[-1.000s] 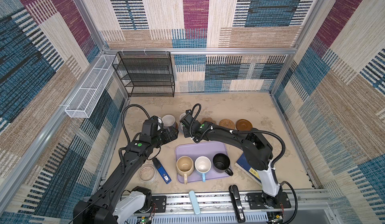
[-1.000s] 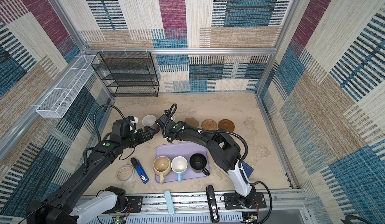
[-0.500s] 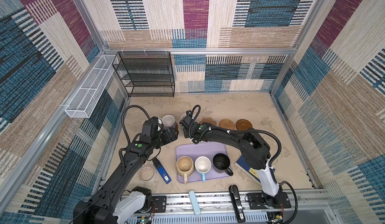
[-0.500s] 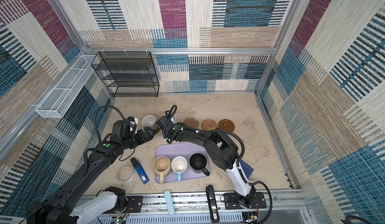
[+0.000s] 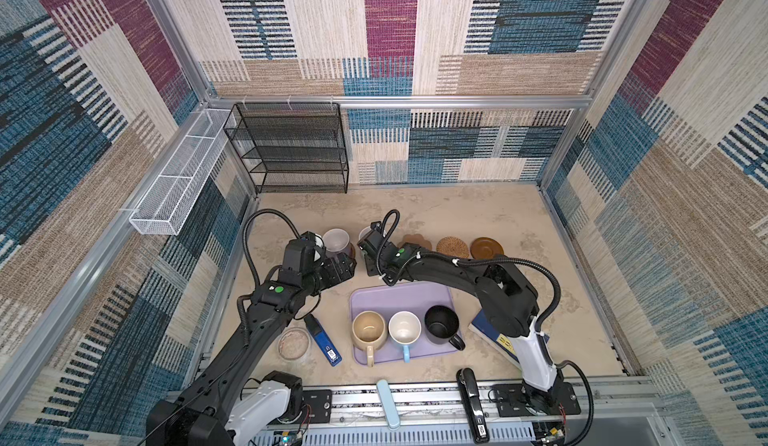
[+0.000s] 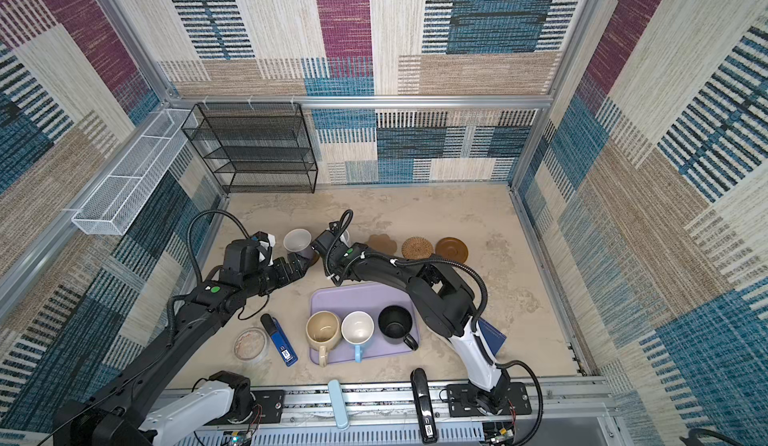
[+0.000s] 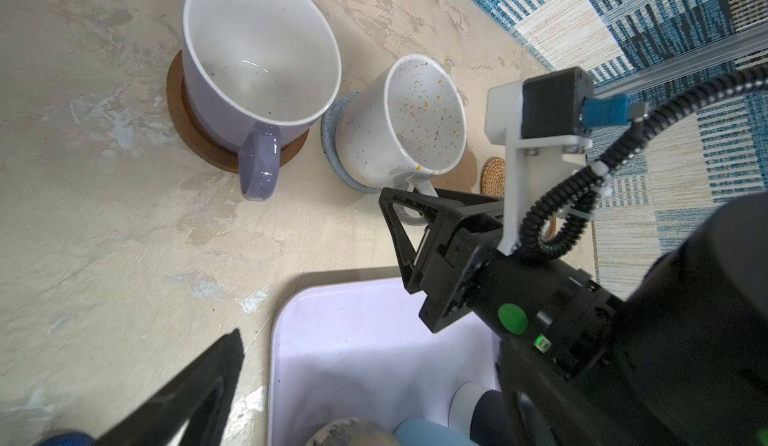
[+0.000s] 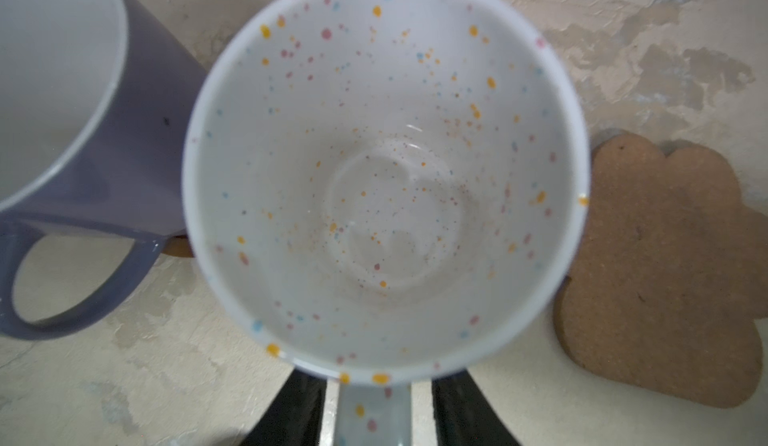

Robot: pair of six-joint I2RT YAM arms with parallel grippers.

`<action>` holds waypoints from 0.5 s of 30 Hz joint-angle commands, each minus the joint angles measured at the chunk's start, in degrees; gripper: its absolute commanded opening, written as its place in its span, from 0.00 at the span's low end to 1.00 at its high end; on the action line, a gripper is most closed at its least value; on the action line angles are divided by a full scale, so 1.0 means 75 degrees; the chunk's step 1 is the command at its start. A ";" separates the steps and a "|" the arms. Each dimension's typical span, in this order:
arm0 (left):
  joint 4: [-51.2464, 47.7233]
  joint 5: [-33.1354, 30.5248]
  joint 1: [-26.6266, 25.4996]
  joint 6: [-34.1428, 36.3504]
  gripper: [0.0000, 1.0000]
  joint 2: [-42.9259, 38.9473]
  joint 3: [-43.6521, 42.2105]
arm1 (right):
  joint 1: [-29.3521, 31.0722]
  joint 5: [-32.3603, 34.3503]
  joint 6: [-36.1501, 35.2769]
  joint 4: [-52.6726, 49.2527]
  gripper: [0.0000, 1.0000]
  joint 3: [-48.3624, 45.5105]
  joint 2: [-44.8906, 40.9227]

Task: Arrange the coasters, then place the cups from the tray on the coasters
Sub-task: 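Carry the speckled mug onto the blue knitted coaster beside the lilac mug, then lower left gripper onto the cream glazed mug while right gripper withdraws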

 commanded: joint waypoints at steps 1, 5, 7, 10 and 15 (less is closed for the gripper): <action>0.0092 0.0045 0.0016 -0.0015 0.98 -0.0077 -0.0012 | 0.0025 -0.0345 0.0058 0.0140 0.43 -0.0105 -0.0215; -0.0058 0.0220 0.0014 -0.0038 0.98 -0.0162 0.0011 | 0.0016 -0.0658 0.0091 0.0281 0.42 -0.0259 -0.0377; -0.0182 0.0279 0.0014 -0.0015 0.98 -0.0226 0.0046 | 0.0032 -0.0681 0.0105 0.0297 0.42 -0.0272 -0.0419; -0.0457 0.0280 0.0014 0.0053 0.98 -0.0359 0.0115 | 0.0029 -0.0620 0.0105 0.0247 0.42 -0.0268 -0.0429; -0.0876 0.0397 0.0014 0.0165 0.98 -0.0486 0.0227 | 0.0034 -0.0660 0.0125 0.0500 0.42 -0.0597 -0.0691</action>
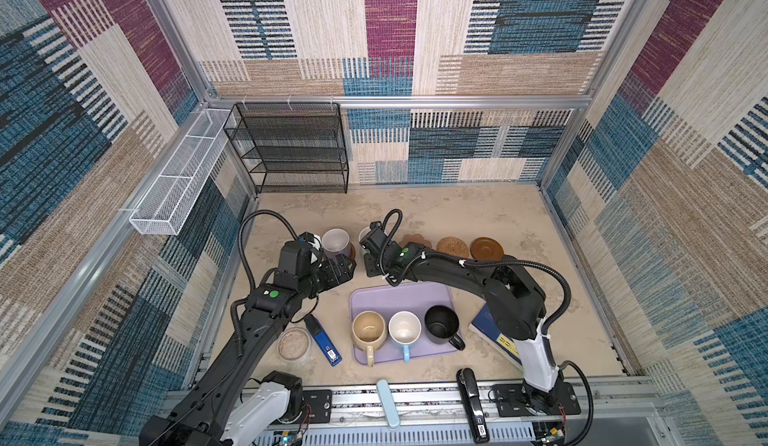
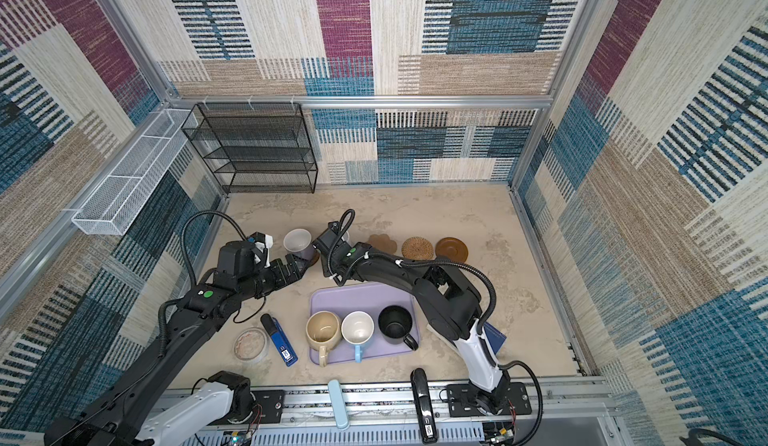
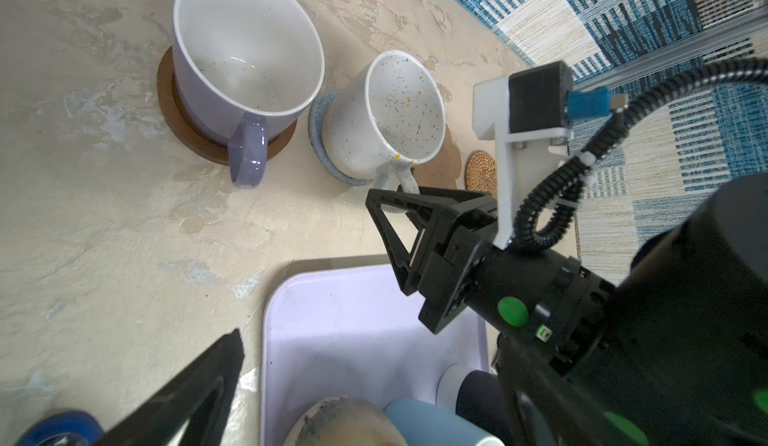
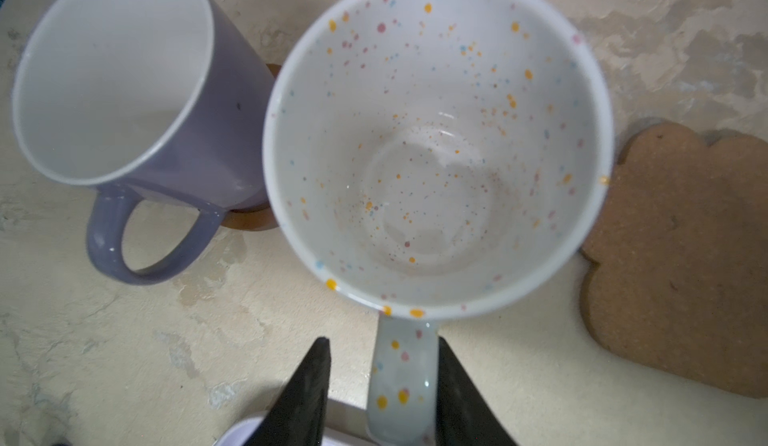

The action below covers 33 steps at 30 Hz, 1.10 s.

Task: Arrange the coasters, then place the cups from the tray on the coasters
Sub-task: 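Lower left gripper onto the cream glazed mug while right gripper withdraws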

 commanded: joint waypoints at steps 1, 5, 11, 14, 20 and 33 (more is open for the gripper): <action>-0.0449 0.0260 0.0014 0.0184 0.98 0.0001 0.0121 | 0.0026 -0.0100 0.0093 0.0304 0.42 -0.0169 -0.0221; -0.0801 0.0836 0.0002 0.0302 0.98 -0.0033 0.0162 | 0.0026 -0.0009 0.0032 0.0379 0.46 -0.0379 -0.0566; -0.1949 0.0804 -0.0218 0.0716 0.97 -0.0290 0.0449 | 0.0027 -0.0235 -0.0223 0.1041 0.90 -0.1372 -0.1696; -0.2490 0.0679 -0.0575 0.0825 0.97 -0.0487 0.0531 | 0.0021 -0.0541 -0.0375 0.1210 1.00 -0.1907 -0.2345; -0.3218 0.0054 -0.1827 0.0579 0.98 -0.0936 0.0439 | 0.0006 -0.1374 -0.0875 0.2212 1.00 -0.3545 -0.3839; -0.3881 -0.1736 -0.4492 -0.0430 0.99 -0.0429 0.0129 | -0.0328 -0.2166 -0.0665 0.3123 1.00 -0.5653 -0.5540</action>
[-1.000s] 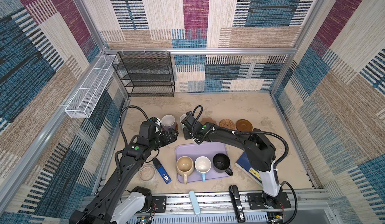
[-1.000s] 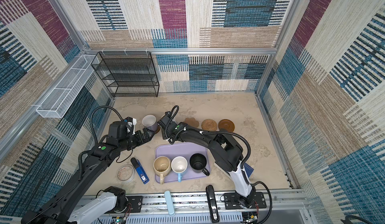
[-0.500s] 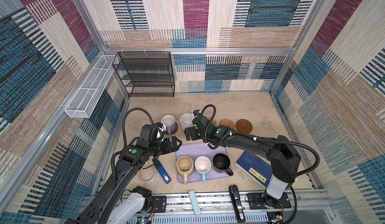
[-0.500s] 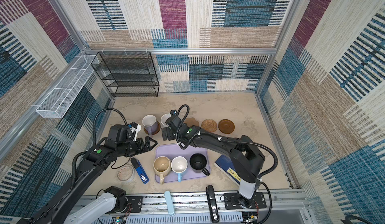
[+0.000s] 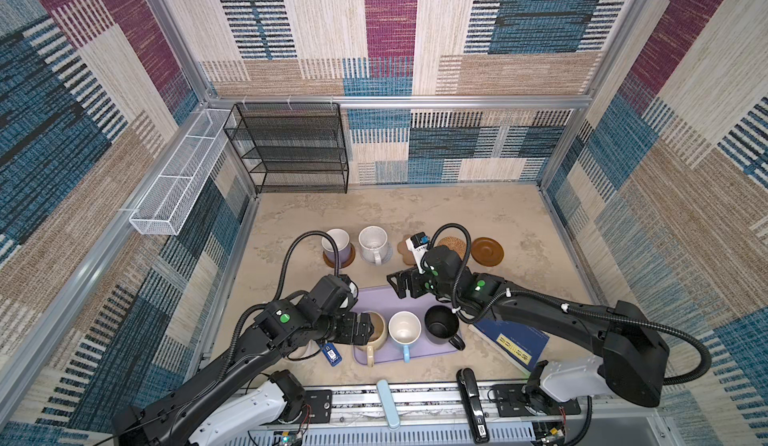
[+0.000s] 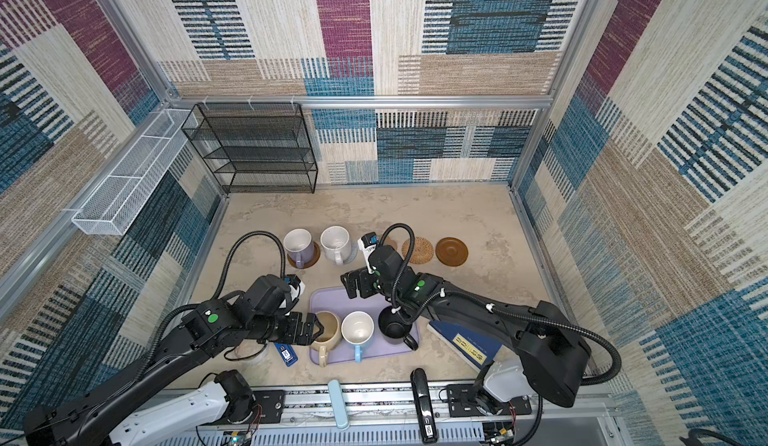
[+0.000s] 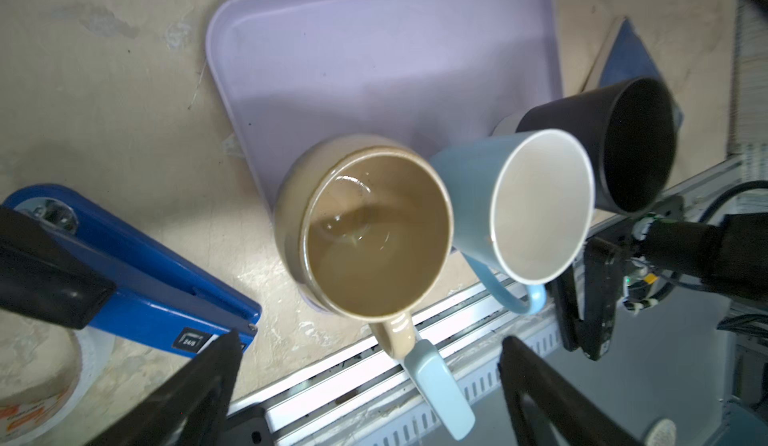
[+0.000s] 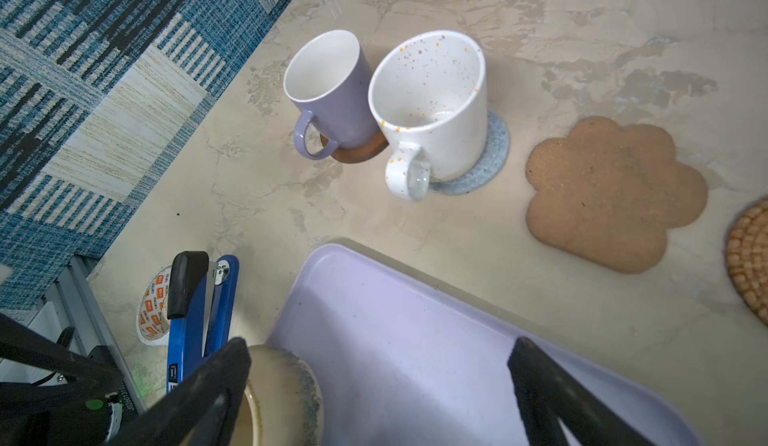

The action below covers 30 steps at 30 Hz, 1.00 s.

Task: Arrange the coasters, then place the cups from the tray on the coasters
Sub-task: 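Lower left gripper onto the cream glazed mug while right gripper withdraws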

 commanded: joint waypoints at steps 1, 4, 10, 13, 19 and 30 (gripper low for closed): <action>-0.0085 -0.0652 -0.0568 -0.0505 0.98 0.0201 -0.0073 | -0.0026 -0.0310 0.0093 0.0548 1.00 -0.0293 -0.0380; 0.0099 -0.0842 -0.1184 -0.0750 0.94 0.0548 -0.0159 | -0.0126 -0.0264 -0.0022 0.0603 1.00 -0.0628 -0.0866; 0.0292 -0.1379 -0.1964 -0.1312 0.86 0.1193 -0.0218 | -0.0356 -0.0187 -0.0025 0.0488 1.00 -0.0931 -0.1483; 0.0470 -0.1526 -0.2112 -0.1542 0.80 0.1499 -0.0310 | -0.0410 -0.0137 0.0002 0.0406 1.00 -0.1011 -0.1580; 0.0825 -0.2170 -0.2509 -0.2105 0.58 0.1830 -0.0380 | -0.0428 -0.0188 0.0115 0.0604 1.00 -0.1296 -0.1651; 0.0787 -0.3050 -0.2926 -0.2712 0.45 0.2553 -0.0363 | -0.0436 -0.0227 0.0197 0.0578 1.00 -0.1469 -0.1917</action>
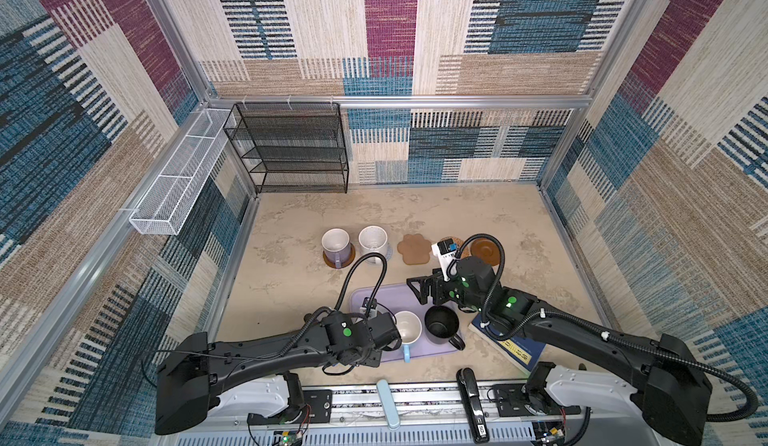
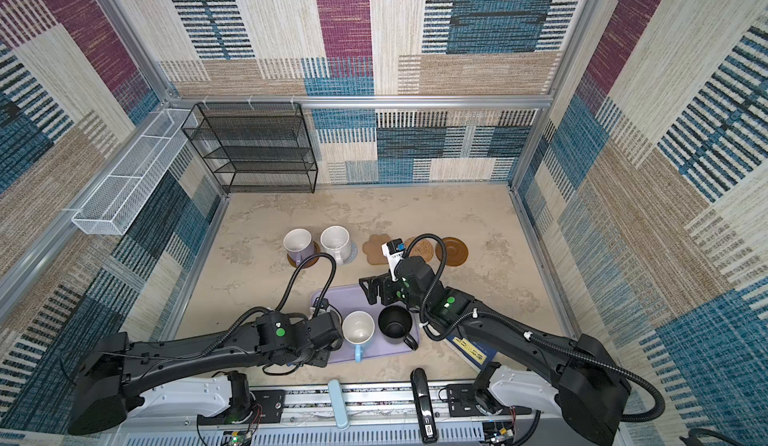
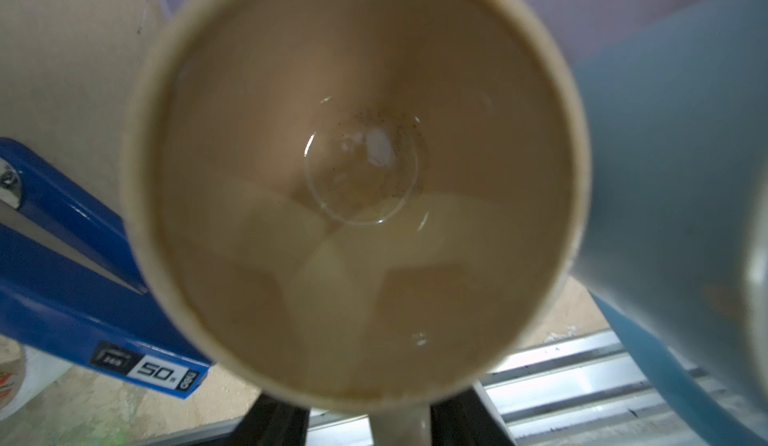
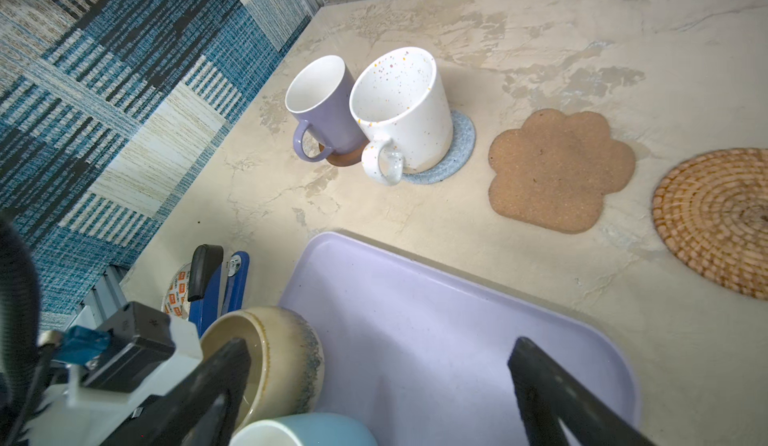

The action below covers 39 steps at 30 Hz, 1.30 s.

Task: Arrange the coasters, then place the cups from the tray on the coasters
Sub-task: 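Lower left gripper onto the cream glazed mug while right gripper withdraws, then grasp and lift the cream glazed mug off the tray with the left gripper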

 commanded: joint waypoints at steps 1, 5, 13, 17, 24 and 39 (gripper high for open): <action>0.0029 -0.0643 -0.0039 -0.0356 0.44 0.0167 0.0047 | 0.0008 -0.0049 0.0086 0.0269 1.00 -0.0099 -0.0115; 0.0068 -0.0944 -0.0029 -0.0427 0.38 0.0357 0.0052 | 0.0008 -0.0047 0.0144 0.0326 1.00 -0.0187 -0.0131; 0.0475 -0.1002 -0.0024 -0.0324 0.34 0.0449 -0.0131 | 0.0008 -0.0076 0.0192 0.0360 1.00 -0.0222 -0.0095; 0.0358 -0.1070 -0.0017 -0.0357 0.37 0.0683 -0.0088 | 0.0008 -0.0145 0.0215 0.0405 1.00 -0.0270 -0.0126; 0.0412 -0.1226 -0.0018 -0.0394 0.19 0.0792 -0.0122 | 0.0008 -0.0254 0.0219 0.0533 1.00 -0.0454 -0.0191; -0.0029 -0.1455 0.0134 -0.0139 0.00 0.0410 0.0219 | -0.0191 -0.2470 -0.0907 0.1016 1.00 -0.0610 -0.0398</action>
